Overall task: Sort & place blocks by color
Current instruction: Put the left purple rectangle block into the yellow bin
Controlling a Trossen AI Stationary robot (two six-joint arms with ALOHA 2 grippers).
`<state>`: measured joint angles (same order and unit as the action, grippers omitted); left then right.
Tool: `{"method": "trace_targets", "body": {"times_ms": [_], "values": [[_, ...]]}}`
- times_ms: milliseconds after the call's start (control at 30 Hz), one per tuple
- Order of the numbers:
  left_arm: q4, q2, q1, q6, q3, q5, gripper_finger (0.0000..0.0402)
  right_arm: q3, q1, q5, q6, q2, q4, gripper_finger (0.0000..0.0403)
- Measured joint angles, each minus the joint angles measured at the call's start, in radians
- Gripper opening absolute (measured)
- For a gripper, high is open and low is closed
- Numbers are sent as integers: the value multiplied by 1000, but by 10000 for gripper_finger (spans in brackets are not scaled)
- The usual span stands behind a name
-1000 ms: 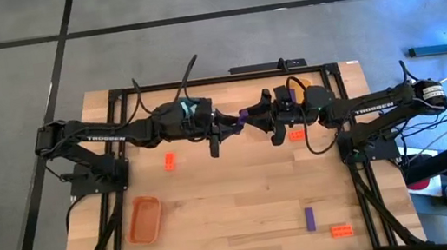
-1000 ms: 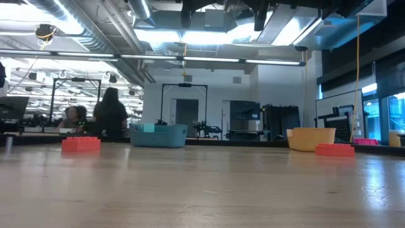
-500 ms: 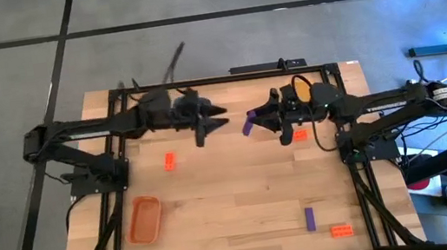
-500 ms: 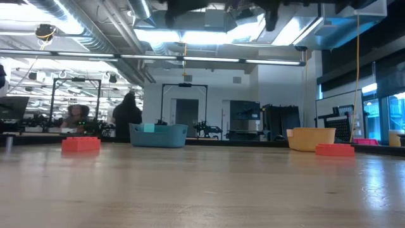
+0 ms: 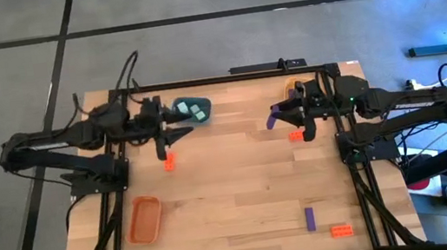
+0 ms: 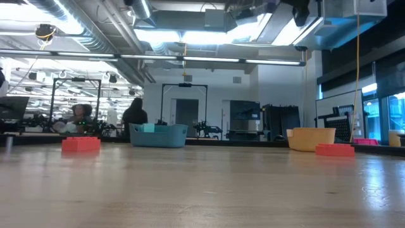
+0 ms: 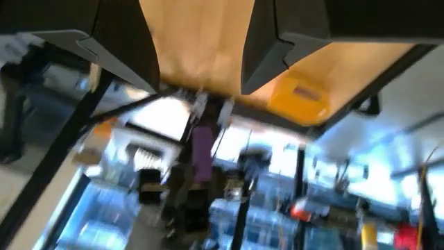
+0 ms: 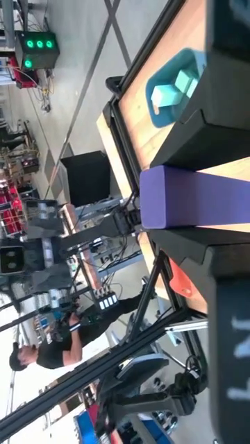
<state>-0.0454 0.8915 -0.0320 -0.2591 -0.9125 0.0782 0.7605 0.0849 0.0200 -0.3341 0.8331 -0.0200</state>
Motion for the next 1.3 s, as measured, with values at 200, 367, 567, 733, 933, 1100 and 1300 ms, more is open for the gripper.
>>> {"method": "trace_targets", "body": {"times_ms": [200, 367, 567, 733, 933, 1100, 1300], "values": [[278, -42, 70, -25, 178, 107, 194, 0, 0, 0, 2, -10, 6, 111], [312, -42, 73, -18, 191, 121, 194, 0, 0, -1, 0, -10, 5, 111], [310, -41, 72, 5, 191, 141, 195, 0, 0, -4, -12, -10, 4, 111], [310, -41, 72, -4, 191, 169, 195, 17, 5, -127, -93, 2, 14, 111], [309, -41, 72, -24, 191, 175, 195, 223, 167, -222, -132, 102, 322, 111], [309, -41, 71, -25, 191, 170, 195, 349, 377, -222, -129, 243, 654, 111], [308, -41, 72, -26, 190, 174, 195, 319, 579, -272, -134, 405, 884, 111]]}}
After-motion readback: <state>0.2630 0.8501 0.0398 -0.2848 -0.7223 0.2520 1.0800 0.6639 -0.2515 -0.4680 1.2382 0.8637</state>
